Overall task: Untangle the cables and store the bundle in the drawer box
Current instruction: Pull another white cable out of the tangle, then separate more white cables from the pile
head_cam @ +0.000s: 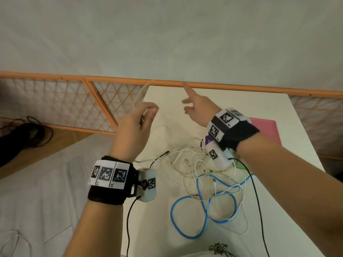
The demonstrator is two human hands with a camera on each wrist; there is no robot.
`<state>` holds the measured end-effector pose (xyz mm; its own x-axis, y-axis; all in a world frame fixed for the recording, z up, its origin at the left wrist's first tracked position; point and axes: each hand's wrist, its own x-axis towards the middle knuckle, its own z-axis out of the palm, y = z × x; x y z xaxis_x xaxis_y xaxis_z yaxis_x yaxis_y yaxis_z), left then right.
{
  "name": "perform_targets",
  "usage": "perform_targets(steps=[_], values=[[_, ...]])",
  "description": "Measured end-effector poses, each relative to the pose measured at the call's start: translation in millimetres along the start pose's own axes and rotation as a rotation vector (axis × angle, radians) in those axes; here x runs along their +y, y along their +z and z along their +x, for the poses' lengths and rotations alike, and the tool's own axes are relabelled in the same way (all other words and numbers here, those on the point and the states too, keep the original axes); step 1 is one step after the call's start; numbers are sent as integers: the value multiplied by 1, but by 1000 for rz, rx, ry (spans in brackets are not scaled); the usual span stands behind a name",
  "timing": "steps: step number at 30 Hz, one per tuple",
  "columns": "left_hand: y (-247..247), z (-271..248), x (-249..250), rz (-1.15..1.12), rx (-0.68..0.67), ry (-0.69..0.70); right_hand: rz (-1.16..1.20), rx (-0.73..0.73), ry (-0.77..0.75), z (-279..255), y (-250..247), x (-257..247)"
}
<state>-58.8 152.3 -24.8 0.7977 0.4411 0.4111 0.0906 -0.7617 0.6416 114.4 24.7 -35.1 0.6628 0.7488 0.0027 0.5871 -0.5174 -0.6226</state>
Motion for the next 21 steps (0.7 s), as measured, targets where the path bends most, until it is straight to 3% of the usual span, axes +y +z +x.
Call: perform_targets(steps=[2,7,11,14,18,21], values=[[12,-4,-6,-105,-39,-16,-75,-36,46,-4,28,14],[53,-16,-18,-274,-208,-76,-353,-376,201,-24,114,54],[80,-25,-14,-402,-290,-153,-408,-466,285,-38,151,77],[87,-28,-15,-466,-261,-216,-413,-516,300,-39,154,89],[91,-29,-22,-537,-173,-303,-240,-416,350,-45,143,93],[91,-30,-27,-598,-117,-378,73,-135,347,-68,128,92]])
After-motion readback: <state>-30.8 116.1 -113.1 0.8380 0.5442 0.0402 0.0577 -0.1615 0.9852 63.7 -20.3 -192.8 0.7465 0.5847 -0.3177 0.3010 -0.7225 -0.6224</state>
